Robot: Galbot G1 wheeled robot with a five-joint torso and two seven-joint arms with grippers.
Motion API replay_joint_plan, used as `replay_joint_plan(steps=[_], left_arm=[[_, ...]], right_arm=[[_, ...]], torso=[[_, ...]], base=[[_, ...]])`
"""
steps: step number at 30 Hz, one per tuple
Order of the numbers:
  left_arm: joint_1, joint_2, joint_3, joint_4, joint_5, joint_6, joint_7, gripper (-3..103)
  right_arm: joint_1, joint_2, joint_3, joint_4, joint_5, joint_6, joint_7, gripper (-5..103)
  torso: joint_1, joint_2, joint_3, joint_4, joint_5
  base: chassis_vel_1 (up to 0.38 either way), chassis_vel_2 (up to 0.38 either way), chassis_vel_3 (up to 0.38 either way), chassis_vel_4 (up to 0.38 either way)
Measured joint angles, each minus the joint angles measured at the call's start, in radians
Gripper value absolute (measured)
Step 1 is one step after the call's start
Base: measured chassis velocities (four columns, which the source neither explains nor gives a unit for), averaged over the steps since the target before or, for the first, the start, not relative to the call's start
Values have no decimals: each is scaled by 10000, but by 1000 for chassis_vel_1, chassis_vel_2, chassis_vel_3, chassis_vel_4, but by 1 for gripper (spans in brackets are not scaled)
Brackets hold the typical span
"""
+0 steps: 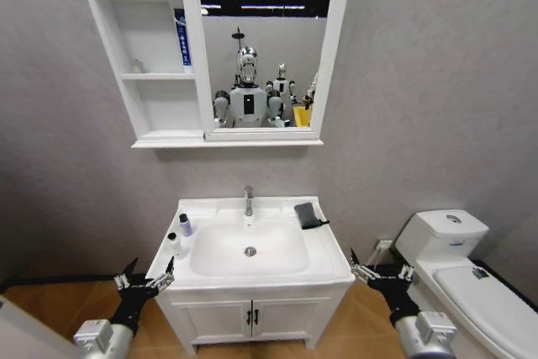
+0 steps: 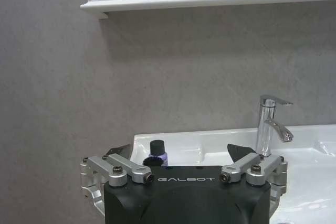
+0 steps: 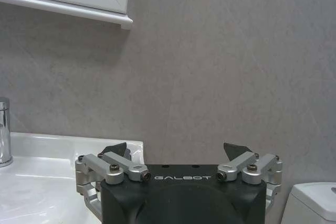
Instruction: Move facial cleanser and shampoo from washbasin to cabinet, then wipe washbasin with towel.
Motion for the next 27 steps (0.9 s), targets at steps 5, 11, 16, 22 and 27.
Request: replay_joint_plan(steps=[5, 11, 16, 22, 27], left_arm=[[-149, 14, 25, 222, 19, -15, -27, 100], [-756, 146, 213, 819, 199, -27, -109, 100], [-1838, 353, 667, 2544, 794, -334, -232, 100], [-2648, 552, 1063, 3170, 1138, -295, -539, 100], [-3275, 778, 1491, 3871, 987, -72, -781, 100]], right_arm=[[120, -34, -5, -162, 32, -16, 1, 100], [719, -351, 7, -688, 320, -266, 49, 100], [1948, -685, 99, -1763, 738, -394, 25, 100], [2765, -638, 157, -2553, 757, -203, -2, 100], [2995, -492, 28, -2938, 678, -128, -70, 100]], torso=[[-21, 10, -7, 9, 2], [-17, 9, -5, 6, 3], [-1, 1, 1, 9, 0], [-2, 2, 1, 9, 3], [-4, 2, -1, 6, 0]], base=[[87, -25, -36, 36], [46, -21, -27, 31], [0, 0, 0, 0], [0, 0, 0, 0], [0, 0, 0, 0]])
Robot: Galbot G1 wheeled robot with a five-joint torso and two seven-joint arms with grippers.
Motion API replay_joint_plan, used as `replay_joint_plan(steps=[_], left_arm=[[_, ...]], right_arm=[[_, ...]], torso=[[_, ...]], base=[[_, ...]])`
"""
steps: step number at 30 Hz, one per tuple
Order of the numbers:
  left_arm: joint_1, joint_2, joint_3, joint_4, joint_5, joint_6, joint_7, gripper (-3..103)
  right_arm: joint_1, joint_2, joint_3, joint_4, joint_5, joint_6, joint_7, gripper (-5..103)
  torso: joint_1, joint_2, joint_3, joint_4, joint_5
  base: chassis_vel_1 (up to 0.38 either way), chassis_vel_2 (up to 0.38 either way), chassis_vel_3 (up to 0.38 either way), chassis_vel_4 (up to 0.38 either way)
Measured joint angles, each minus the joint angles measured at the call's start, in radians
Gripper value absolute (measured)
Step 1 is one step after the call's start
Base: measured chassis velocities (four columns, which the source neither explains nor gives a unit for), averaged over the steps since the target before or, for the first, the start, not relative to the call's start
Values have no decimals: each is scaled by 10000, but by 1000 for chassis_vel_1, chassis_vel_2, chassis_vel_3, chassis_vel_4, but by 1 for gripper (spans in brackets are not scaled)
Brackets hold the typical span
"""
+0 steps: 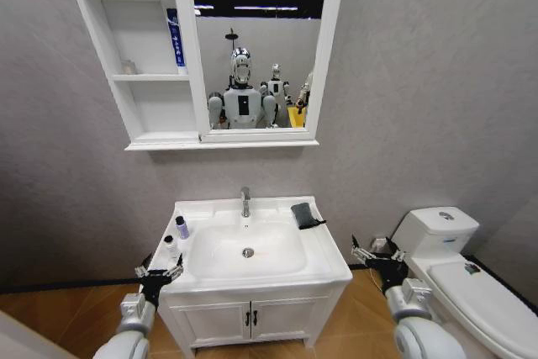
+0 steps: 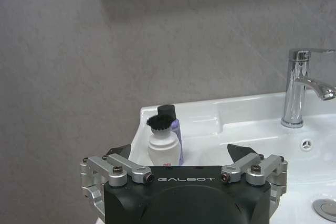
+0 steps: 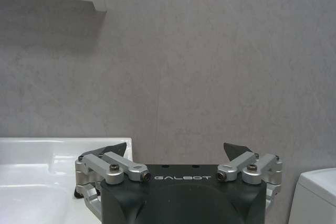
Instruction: Move facial cleanser and shampoo from washbasin to cabinet, then wipe washbasin with towel.
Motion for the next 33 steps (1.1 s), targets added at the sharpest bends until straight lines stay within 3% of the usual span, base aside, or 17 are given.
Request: replay_joint_plan(steps=[8, 15, 25, 27, 29, 30, 32, 33], left_arm=[[-947, 150, 629, 1396, -462, 109, -400, 100], [-1966, -213, 636, 2643, -678, -756, -684, 100], [-2665, -90, 475, 3243, -729, -974, -691, 101], [-2715, -100, 470, 3331, -708, -1033, -688, 86], [-2693, -111, 473, 3327, -708, -1034, -690, 86], [-2646, -141, 485, 3298, -708, -1034, -692, 75], [-2620, -155, 487, 3256, -711, -1028, -694, 75], [-2598, -160, 488, 3220, -711, -1024, -697, 70]], right_arm=[[561, 132, -154, -678, -566, 212, -22, 100], [608, 38, -158, -848, -561, 208, -41, 100], [747, 32, -258, -1167, -560, 187, -57, 100], [805, 34, -268, -1287, -560, 177, -55, 100], [811, 34, -268, -1301, -560, 171, -55, 100], [822, 29, -271, -1327, -558, 155, -53, 100], [838, 22, -276, -1353, -552, 146, -53, 100], [871, 13, -291, -1405, -543, 130, -50, 100]], torso=[[0, 0, 0, 2, 3], [0, 0, 0, 0, 3], [-1, 1, -1, 1, 1], [-1, 1, 0, 2, 1], [-1, 1, -1, 1, 2], [-1, 1, -1, 1, -1], [-2, 1, -1, 1, -1], [-2, 1, -2, 1, 1]], base=[[0, 0, 0, 0], [0, 0, 0, 0], [0, 0, 0, 0], [0, 0, 0, 0], [0, 0, 0, 0], [0, 0, 0, 0], [0, 0, 0, 0], [0, 0, 0, 0]])
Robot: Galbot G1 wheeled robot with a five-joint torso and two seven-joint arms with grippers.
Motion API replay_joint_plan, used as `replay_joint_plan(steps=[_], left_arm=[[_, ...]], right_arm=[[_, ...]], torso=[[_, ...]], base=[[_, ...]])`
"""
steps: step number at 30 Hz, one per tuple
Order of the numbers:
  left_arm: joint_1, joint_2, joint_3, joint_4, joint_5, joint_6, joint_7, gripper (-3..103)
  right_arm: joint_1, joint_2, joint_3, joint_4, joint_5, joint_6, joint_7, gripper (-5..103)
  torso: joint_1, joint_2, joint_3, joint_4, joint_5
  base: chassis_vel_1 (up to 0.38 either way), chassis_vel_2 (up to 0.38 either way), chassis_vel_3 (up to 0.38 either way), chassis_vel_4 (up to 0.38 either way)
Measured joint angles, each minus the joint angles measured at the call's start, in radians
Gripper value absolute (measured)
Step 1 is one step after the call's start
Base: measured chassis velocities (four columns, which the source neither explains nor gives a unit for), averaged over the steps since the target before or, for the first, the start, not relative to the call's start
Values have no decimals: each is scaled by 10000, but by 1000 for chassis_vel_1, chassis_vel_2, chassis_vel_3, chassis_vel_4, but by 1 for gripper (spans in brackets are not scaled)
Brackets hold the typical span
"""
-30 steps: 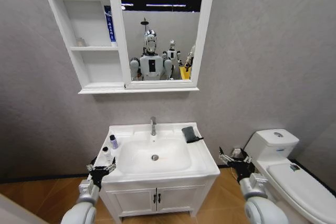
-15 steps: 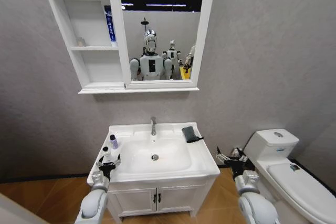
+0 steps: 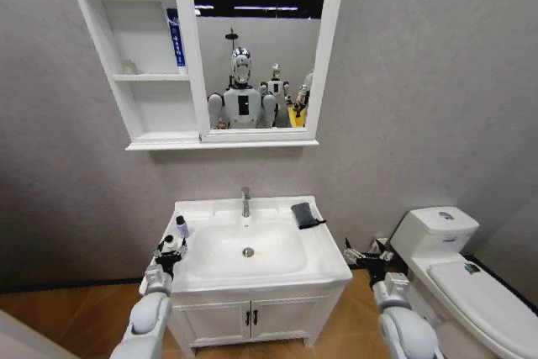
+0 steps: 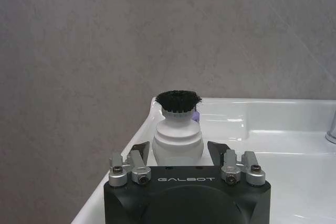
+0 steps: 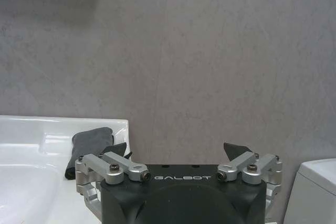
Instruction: Move facial cleanser and shampoo from washbasin to cabinet, then wipe washbasin with towel.
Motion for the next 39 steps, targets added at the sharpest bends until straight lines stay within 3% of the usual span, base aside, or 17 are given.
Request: replay_joint_plan(steps=[7, 14, 17, 20, 21, 23, 26, 27, 28, 29, 30, 33, 35, 36, 38, 39], left_arm=[[166, 135, -25, -537, -34, 150, -240, 43], [775, 487, -95, -1793, -321, 686, -445, 42], [891, 709, -109, -2268, -504, 905, -808, 42], [538, 1736, 43, -3459, -1628, 1753, -1725, 42], [538, 1736, 43, -3459, -1628, 1753, -1725, 42], [-110, 2736, 114, -4053, -2898, 2538, -2464, 42], [-393, 3156, 81, -4199, -3483, 2896, -2722, 42], [-604, 3462, 32, -4279, -3894, 3162, -2927, 42], [-1050, 4227, -181, -4495, -4849, 3865, -3356, 42], [-1050, 4227, -181, -4495, -4849, 3865, -3356, 42], [-1431, 4851, -291, -4644, -5586, 4354, -3675, 42], [-1686, 5230, -313, -4698, -6074, 4649, -3899, 42], [-2569, 6387, -180, -4613, -7289, 5173, -4133, 42], [-2569, 6387, -180, -4613, -7289, 5173, -4133, 42], [-3984, 7237, 268, -4267, -8385, 5495, -4229, 42], [-3984, 7237, 268, -4267, -8385, 5495, -4229, 42]], right_arm=[[280, 44, -130, -226, 7, -110, 38, 100], [310, 132, -176, -302, 3, -120, 53, 100], [307, 183, -223, -325, -22, -117, 68, 100], [282, 179, -258, -319, -50, -84, 72, 100], [282, 179, -258, -319, -50, -84, 72, 100], [307, 148, -408, -279, -75, -81, 75, 100], [345, 121, -510, -235, -76, -115, 74, 100], [384, 95, -587, -203, -73, -157, 75, 100], [473, 54, -682, -175, -65, -233, 83, 100], [473, 54, -682, -175, -65, -233, 83, 100], [508, 24, -689, -152, -57, -260, 93, 100], [513, -2, -681, -120, -44, -282, 104, 100], [512, -95, -589, 24, 17, -419, 233, 100], [512, -95, -589, 24, 17, -419, 233, 100], [503, -164, -508, 160, 232, -692, 394, 100], [503, -164, -508, 160, 232, -692, 394, 100]], torso=[[0, -1, 0, 1, -2], [-1, 0, 0, 1, 2], [0, 0, 1, 4, -6], [0, 0, 0, 1, 0], [0, 0, 0, 1, 0], [0, 0, 0, -4, 1], [0, 0, 1, -3, 2], [1, -1, 1, 0, -5], [1, -1, 1, 3, -5], [1, -1, 1, 3, -5], [1, 0, 1, 4, 1], [0, -1, 0, 3, 2], [1, 0, 1, 1, 0], [1, 0, 1, 1, 0], [1, 0, 1, 0, -4], [1, 0, 1, 0, -4]], base=[[0, 0, 0, 0], [0, 0, 0, 0], [0, 0, 0, 0], [0, 0, 0, 0], [0, 0, 0, 0], [0, 0, 0, 0], [0, 0, 0, 0], [0, 0, 0, 0], [0, 0, 0, 0], [0, 0, 0, 0], [0, 0, 0, 0], [0, 0, 0, 0], [0, 0, 0, 0], [0, 0, 0, 0], [0, 0, 0, 0], [0, 0, 0, 0]])
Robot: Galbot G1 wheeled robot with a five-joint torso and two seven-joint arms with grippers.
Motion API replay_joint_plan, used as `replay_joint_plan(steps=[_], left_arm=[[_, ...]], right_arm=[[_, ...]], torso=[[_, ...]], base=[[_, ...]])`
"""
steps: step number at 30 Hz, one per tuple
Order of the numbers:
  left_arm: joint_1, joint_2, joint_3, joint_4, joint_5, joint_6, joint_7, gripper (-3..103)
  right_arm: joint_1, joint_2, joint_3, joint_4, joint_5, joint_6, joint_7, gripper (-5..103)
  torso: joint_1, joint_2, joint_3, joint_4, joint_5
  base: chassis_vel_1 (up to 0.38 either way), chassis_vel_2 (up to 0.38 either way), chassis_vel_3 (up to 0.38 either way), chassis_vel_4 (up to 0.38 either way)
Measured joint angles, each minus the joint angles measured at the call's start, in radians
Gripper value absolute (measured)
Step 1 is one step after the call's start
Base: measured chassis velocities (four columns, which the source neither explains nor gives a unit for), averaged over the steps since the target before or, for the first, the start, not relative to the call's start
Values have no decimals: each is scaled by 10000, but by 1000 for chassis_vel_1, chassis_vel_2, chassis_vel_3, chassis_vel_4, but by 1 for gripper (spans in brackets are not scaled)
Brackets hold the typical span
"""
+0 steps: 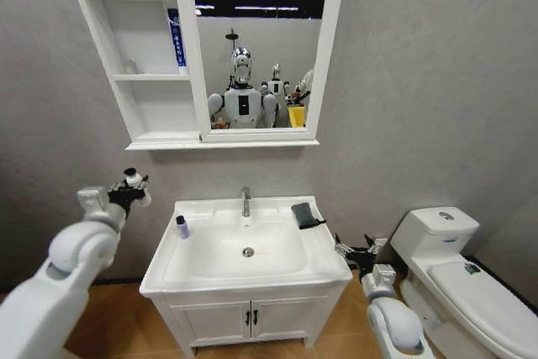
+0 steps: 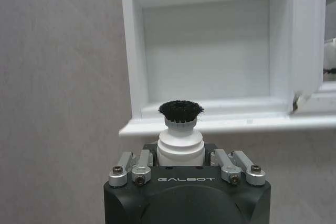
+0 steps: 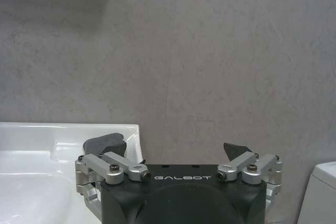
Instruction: Move facial cleanser and shampoo from washbasin to cabinet, then wipe washbasin with towel.
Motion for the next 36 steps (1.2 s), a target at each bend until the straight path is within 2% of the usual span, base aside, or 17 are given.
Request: replay_joint_plan(steps=[2, 3, 5, 6, 8, 9, 10, 12, 14, 17, 19, 21, 24, 30, 36], left_arm=[[-1233, 425, 580, 301, -805, 167, -52, 42], [-1233, 425, 580, 301, -805, 167, -52, 42], [-2880, 805, 1640, 995, -1502, 211, -36, 42], [-2880, 805, 1640, 995, -1502, 211, -36, 42], [-4394, 861, 2574, 1790, -1802, 234, 35, 42], [-5241, 780, 3110, 2368, -1832, 247, 137, 42], [-5241, 780, 3110, 2368, -1832, 247, 137, 42], [-6458, 501, 4114, 3380, -1835, 287, 277, 42], [-6699, 431, 4340, 3615, -1818, 289, 318, 42], [-7955, 77, 5594, 4807, -1242, 170, 895, 42], [-8162, 2, 5741, 5013, -1076, 121, 1011, 42], [-8946, -376, 6139, 5815, -627, -39, 1509, 42], [-9411, -736, 6268, 6477, -417, -53, 1670, 42], [-9797, -1180, 6407, 7396, -139, -52, 1855, 42], [-9852, -1462, 6504, 7745, -40, 30, 1868, 42]], right_arm=[[0, -7, 38, 5, 33, -46, 26, 100], [0, -7, 38, 5, 33, -46, 26, 100], [10, 18, 83, -80, 16, -2, 42, 100], [10, 18, 83, -80, 16, -2, 42, 100], [5, 35, 130, -119, 13, 21, 40, 100], [-2, 35, 152, -123, 13, 23, 39, 100], [-2, 35, 152, -123, 13, 23, 39, 100], [-4, 32, 186, -122, 14, 63, 32, 100], [-11, 32, 193, -129, 14, 89, 34, 100], [-126, 58, 217, -142, -9, 260, 11, 100], [-156, 64, 229, -142, -16, 292, 3, 100], [-406, 83, 272, -73, -129, 460, -157, 100], [-621, 96, 275, -27, -210, 573, -259, 100], [-740, 160, 264, 2, -256, 669, -286, 100], [-722, 145, 280, 86, -238, 675, -285, 100]], torso=[[-1, 0, -1, 0, 7], [-1, 0, -1, 0, 7], [0, 0, 0, 0, 3], [0, 0, 0, 0, 3], [0, 0, 0, 1, 4], [0, 0, 0, 0, 7], [0, 0, 0, 0, 7], [0, 0, 0, -4, 5], [0, 0, 1, -2, 3], [2, -1, 1, 0, 4], [2, -1, 2, 1, 3], [1, -1, 0, 0, 7], [0, 0, -1, -2, 6], [1, -1, 0, 2, 3], [0, 0, 0, 2, 4]], base=[[0, 0, 0, 0], [0, 0, 0, 0], [0, 0, 0, 0], [0, 0, 0, 0], [0, 0, 0, 0], [0, 0, 0, 0], [0, 0, 0, 0], [0, 0, 0, 0], [0, 0, 0, 0], [0, 0, 0, 0], [0, 0, 0, 0], [0, 0, 0, 0], [0, 0, 0, 0], [0, 0, 0, 0], [0, 0, 0, 0]])
